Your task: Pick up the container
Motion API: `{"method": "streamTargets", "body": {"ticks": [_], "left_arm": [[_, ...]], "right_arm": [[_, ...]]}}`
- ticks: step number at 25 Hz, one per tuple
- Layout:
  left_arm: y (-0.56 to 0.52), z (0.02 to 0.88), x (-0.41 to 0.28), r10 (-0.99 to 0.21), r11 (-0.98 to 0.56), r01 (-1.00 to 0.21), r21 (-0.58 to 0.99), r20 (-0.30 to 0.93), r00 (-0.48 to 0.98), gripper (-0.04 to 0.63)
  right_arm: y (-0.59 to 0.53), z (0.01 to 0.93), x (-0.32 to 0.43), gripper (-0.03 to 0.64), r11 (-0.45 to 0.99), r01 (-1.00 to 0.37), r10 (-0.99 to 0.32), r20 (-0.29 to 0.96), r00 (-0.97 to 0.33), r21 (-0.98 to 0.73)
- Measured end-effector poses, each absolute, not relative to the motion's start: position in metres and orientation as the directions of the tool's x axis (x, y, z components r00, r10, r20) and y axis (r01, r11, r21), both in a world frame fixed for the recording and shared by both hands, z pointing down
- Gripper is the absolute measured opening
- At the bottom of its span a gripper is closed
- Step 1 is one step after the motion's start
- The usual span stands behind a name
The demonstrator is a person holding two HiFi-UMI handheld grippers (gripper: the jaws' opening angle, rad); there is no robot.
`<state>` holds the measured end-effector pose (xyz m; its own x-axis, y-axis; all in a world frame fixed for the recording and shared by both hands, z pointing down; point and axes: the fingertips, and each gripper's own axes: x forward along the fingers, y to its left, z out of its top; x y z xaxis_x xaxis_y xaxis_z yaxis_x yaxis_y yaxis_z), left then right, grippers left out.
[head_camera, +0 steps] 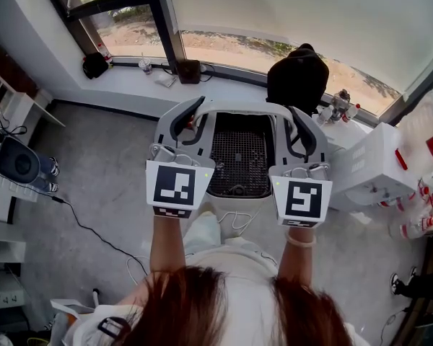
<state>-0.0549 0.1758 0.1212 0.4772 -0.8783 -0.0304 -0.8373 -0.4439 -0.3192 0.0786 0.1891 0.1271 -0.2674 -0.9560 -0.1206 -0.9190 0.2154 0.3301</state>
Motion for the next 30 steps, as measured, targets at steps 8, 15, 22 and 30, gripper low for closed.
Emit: {"method": "streamTargets", "body": {"ticks": [8,15,22,30], "left_arm": [[0.191,0.124,-0.049,-0.88,-0.444,-0.835,-0.325,-0.022,0.475,0.063],[0.197,0.122,-0.044,-0.88,-0.44,-0.833,-0.336,-0.02,0.474,0.063],[0.205,0.118,-0.034,-0.874,-0.447,-0.831,-0.331,-0.035,0.485,0.063],[0.21,0.121,-0.015,-0.853,-0.48,-0.813,-0.33,-0.042,0.52,0.063]], "right_arm": [[0.203,0.129,0.085,0.061,0.218,-0.919,-0.955,-0.121,-0.27,0.329],[0.21,0.13,0.089,0.061,0.221,-0.921,-0.956,-0.117,-0.27,0.321],[0.22,0.127,0.1,0.061,0.209,-0.926,-0.957,-0.13,-0.26,0.315],[0.23,0.13,0.118,0.061,0.169,-0.932,-0.966,-0.134,-0.221,0.319]]}}
